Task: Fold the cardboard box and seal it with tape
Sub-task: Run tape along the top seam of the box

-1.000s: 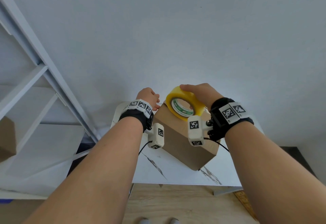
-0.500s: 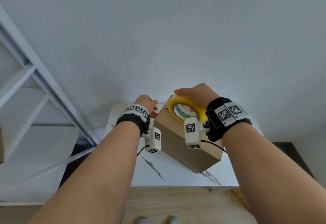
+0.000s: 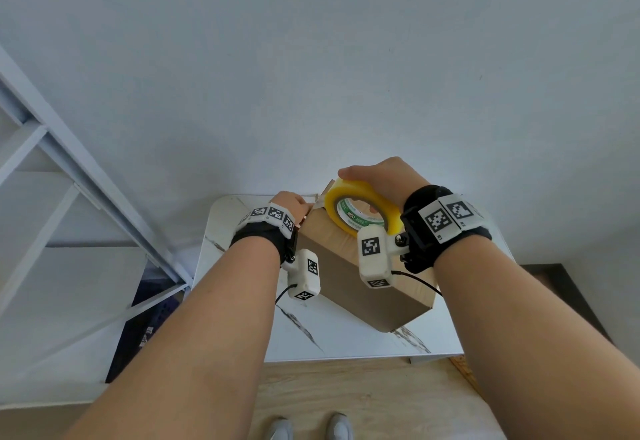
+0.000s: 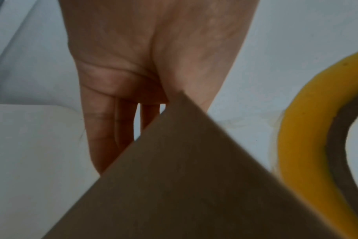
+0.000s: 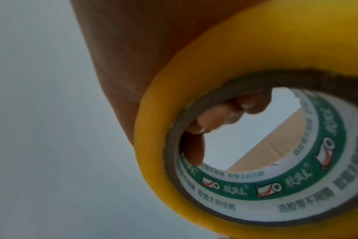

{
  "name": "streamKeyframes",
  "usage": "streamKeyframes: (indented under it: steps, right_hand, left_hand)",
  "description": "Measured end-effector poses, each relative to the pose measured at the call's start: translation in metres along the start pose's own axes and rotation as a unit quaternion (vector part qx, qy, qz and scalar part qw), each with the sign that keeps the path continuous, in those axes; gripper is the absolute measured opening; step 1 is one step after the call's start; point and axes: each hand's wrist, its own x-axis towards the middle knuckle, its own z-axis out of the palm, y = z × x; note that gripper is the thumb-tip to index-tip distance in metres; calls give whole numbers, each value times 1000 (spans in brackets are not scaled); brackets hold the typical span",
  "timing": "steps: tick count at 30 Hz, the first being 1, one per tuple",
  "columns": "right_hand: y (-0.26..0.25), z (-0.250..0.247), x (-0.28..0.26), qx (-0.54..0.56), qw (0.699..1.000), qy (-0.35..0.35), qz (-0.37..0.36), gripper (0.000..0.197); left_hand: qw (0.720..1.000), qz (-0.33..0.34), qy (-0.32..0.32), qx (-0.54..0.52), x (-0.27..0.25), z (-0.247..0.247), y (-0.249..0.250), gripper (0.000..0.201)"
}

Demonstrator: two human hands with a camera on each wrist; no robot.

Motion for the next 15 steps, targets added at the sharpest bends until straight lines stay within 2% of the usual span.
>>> streamKeyframes:
  steps: [4,6,7,9,11,12,14,15]
  right_hand:
    - [1,1,0,5,1000,4,-3,46]
    - [1,2,0,3,1000,4,-3,44]
    - [1,2,0,2,1000,4,-2,43]
    - [1,2,0,3,1000,9,-5,44]
    - [0,2,0,2,1000,9,-9,47]
    - [-1,2,0,1,1000,6,-11,48]
    - [-4,1,-2,-9,1000,-5,-17,52]
    - [-5,0,-3,-18,1000,-9,-21,54]
  left_hand:
    - [998,-11,19,54,0,-3,-2,32]
    - [997,5,44,59,-2,-5,-3,22]
    - [998,17,51,19,-2,-7,-3,17]
    - [991,29,43,-120,-6,-10,-1,29]
    - [977,29,4,-210,-10,-13,1,46]
    - [977,35,-37,-209,-16,-15,2,54]
    - [982,66,-117,-133,-22,-12,0,73]
    - [983,85,-133,-93,-26,-10,-1,77]
